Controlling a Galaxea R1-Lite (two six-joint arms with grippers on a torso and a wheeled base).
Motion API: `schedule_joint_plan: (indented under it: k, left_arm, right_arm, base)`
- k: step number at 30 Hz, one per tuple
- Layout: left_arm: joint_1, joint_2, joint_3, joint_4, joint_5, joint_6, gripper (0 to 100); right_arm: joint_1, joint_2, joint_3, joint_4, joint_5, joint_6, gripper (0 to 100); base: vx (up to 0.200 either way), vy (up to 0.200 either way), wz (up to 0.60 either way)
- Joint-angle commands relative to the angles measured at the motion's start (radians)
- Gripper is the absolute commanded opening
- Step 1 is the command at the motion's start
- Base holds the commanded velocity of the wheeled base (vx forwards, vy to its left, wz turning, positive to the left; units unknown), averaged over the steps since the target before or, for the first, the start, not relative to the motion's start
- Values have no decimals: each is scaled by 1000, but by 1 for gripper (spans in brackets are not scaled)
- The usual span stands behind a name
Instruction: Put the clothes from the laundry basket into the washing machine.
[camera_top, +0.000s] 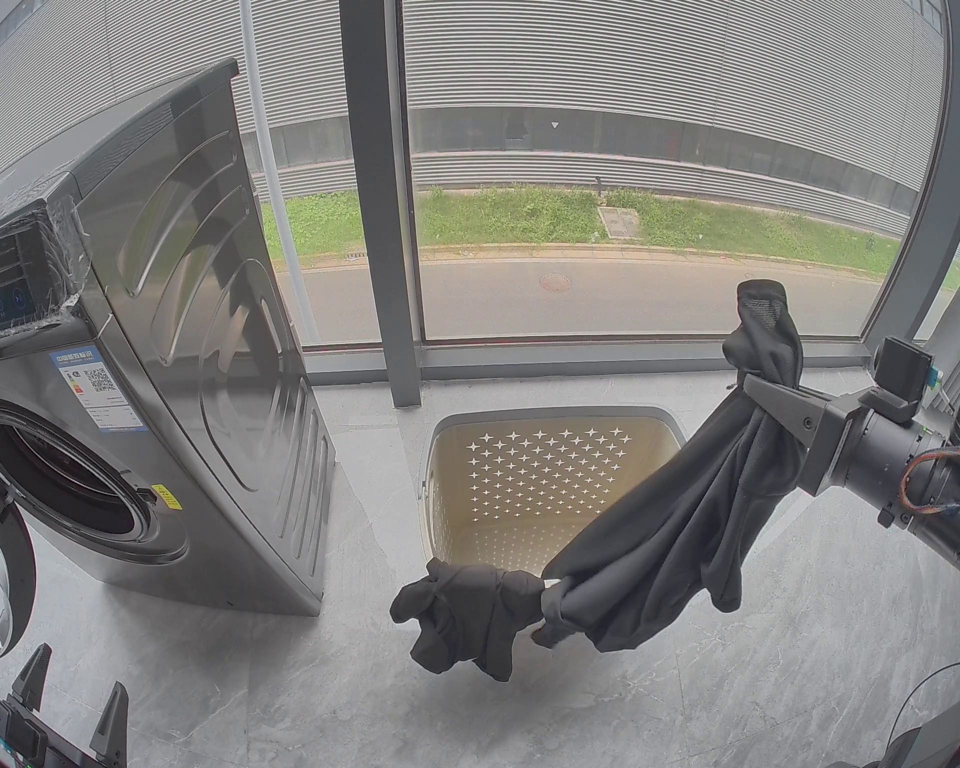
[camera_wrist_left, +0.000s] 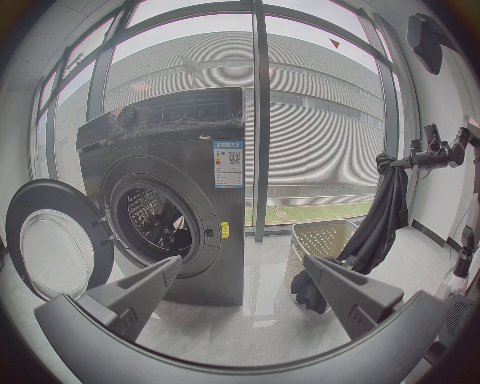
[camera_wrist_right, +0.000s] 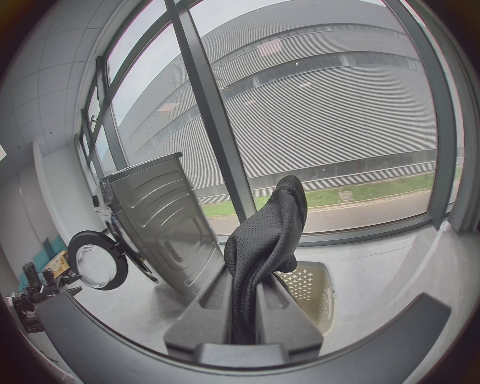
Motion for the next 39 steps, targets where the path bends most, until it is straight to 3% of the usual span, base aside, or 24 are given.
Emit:
schedule_joint_plan:
  k: [1,11,30,39]
  left_arm:
    - [-1,-15,18,0,0,-2,100]
    - [-1,-13,18,0,-1,-2,100]
    - [-1,-13,18,0,-3,-3,100]
    - [-1,-13,18,0,-3,-3,100]
  right_arm:
    - [-9,-37,20,-1,-21,-8,0]
    - [6,-37,65,-1,-16,-11,0]
    - [37,-53,60,-1,-9,-13,0]
    - [69,-55,63,-4,28,-5,0]
  base:
    - [0,0,0]
    - [0,0,0]
    - [0,200,0]
    - [0,200,0]
